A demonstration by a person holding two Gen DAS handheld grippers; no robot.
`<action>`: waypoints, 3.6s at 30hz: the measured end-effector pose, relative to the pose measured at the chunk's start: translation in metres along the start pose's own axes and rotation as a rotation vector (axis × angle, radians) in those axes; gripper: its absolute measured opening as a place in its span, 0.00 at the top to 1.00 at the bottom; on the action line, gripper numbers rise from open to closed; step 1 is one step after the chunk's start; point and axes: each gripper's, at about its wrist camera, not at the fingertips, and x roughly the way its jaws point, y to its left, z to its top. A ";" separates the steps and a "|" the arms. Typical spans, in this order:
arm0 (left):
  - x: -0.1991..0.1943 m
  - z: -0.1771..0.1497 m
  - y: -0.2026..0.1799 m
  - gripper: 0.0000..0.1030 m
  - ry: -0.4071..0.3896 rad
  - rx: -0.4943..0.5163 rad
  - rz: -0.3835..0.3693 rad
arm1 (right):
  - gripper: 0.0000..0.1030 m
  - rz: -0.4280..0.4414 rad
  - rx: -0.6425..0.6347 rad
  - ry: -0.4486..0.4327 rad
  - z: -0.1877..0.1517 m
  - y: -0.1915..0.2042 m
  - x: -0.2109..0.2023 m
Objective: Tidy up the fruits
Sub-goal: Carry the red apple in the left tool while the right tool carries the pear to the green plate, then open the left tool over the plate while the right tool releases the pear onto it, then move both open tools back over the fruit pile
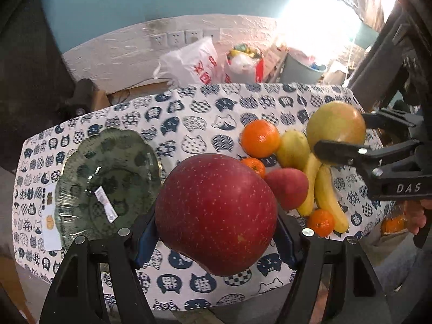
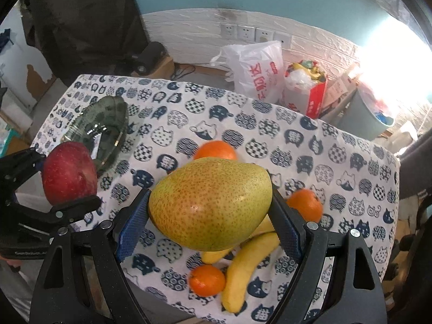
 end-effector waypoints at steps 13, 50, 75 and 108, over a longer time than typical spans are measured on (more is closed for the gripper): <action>-0.008 -0.011 0.071 0.28 -0.032 -0.124 0.049 | 0.18 0.069 -0.076 0.019 0.036 0.060 0.028; 0.066 -0.075 0.184 0.27 0.201 -0.376 0.099 | 0.18 0.191 -0.281 0.197 0.068 0.190 0.135; 0.033 -0.070 0.169 0.22 0.152 -0.346 0.095 | 0.17 0.160 -0.232 0.135 0.072 0.174 0.103; 0.022 -0.003 0.005 0.16 0.135 -0.116 -0.079 | 0.12 -0.067 0.069 0.021 -0.004 -0.024 -0.011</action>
